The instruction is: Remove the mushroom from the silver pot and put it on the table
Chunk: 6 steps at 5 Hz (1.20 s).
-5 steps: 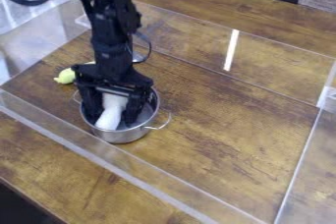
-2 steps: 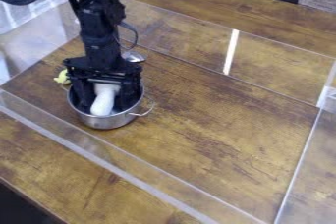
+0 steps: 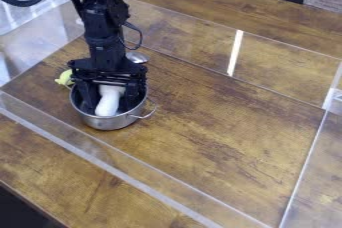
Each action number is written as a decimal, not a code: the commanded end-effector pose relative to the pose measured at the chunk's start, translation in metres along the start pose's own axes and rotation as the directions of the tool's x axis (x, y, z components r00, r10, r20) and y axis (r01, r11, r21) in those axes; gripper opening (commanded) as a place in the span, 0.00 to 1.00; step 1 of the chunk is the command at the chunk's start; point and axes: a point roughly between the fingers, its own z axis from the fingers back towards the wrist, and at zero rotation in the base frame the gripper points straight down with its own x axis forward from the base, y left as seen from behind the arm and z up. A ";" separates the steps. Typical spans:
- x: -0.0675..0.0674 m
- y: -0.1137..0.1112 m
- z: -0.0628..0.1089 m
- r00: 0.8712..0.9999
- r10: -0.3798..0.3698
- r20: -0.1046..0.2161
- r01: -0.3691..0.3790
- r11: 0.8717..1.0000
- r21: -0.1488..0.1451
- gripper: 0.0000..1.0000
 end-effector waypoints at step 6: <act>-0.002 -0.005 0.028 0.982 -0.169 0.085 0.173 0.984 -0.047 1.00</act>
